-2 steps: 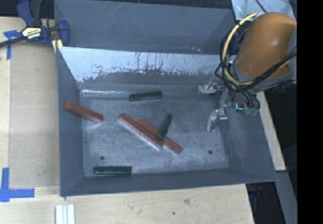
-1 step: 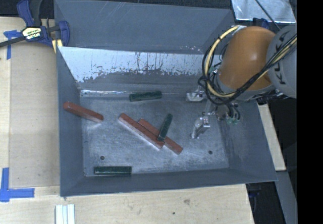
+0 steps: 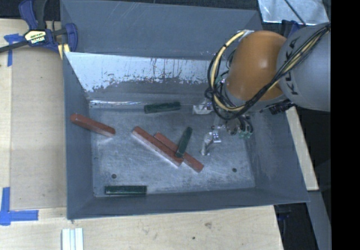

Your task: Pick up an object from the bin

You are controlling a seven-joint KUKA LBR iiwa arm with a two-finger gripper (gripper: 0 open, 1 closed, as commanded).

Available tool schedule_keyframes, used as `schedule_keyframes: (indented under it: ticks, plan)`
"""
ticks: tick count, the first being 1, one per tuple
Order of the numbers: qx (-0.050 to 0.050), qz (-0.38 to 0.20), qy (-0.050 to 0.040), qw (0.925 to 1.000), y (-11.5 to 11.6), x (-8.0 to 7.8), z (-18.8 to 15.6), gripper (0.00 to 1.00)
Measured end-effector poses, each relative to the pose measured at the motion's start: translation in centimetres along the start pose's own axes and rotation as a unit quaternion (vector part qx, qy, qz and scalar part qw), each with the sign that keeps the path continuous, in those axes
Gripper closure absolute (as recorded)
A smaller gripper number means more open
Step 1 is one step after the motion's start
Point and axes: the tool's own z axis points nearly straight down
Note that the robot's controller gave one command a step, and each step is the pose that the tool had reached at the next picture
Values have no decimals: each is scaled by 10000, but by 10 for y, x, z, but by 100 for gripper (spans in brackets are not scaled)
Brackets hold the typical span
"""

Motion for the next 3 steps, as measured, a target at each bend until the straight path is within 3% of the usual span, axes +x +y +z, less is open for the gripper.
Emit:
schedule_keyframes:
  ticks: [1, 2, 3]
  plan:
    - [47, -1234, 12, 9923, 14, 27, 41, 100]
    - [47, -1235, 11, 9923, 14, 27, 41, 100]
    - [5, -1385, -35, 9904, 25, 25, -100, 100]
